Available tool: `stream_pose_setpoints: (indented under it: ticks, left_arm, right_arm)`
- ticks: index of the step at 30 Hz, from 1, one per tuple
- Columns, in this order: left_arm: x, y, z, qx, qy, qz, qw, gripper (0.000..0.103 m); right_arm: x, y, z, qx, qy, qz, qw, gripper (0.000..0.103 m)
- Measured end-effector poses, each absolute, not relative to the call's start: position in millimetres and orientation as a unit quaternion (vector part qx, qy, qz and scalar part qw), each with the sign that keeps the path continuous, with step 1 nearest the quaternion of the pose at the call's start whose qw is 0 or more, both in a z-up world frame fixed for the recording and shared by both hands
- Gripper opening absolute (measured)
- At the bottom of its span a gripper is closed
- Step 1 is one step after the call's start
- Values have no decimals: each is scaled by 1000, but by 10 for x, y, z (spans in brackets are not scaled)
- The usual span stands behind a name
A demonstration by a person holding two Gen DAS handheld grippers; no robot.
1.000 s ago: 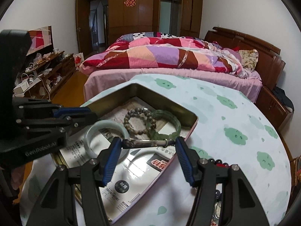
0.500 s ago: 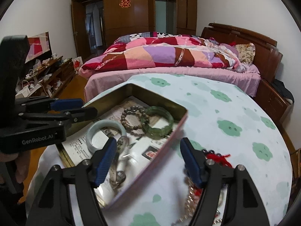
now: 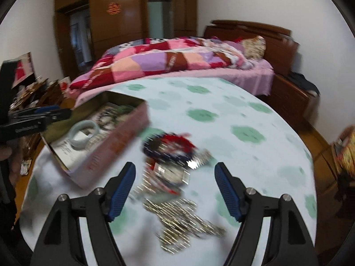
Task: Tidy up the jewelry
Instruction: 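Grasp the gold bead chain with the right tool and lift it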
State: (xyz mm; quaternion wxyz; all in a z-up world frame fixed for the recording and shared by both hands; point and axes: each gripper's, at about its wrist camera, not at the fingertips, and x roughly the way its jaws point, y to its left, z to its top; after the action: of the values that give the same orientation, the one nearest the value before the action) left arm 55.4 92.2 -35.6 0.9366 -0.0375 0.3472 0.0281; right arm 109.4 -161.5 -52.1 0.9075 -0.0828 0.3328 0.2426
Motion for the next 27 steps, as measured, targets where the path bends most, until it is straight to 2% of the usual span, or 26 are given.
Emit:
stream_pose_setpoints:
  ticks: [10,17,22,24,25,27]
  left_arm:
    - [370,433,-406,-46,352,-22,935,60]
    - [322,246,-441,-33,358,-40,932,60]
    - [318,230,-438,-37,357,-45,932,60]
    - [318,217,-438,-38,357,-48,932,60]
    - [319,202,-437,-38,357,-51,932,60]
    - [326,173,-431,-34,357,-55,932,60]
  right_arm:
    - [972,-1974,-767,-62,368,221,901,76]
    - [905,-1833,-871,-82,377,253,887,59]
    - [931,-1749,-978,-100,394,256,877,53]
    - [908,-1717,-984,-115,394,258,875,36]
    - [905,-1713,-989,-120,393,256,875,21]
    - [916,-1749,-982,-111,396,258,874,17]
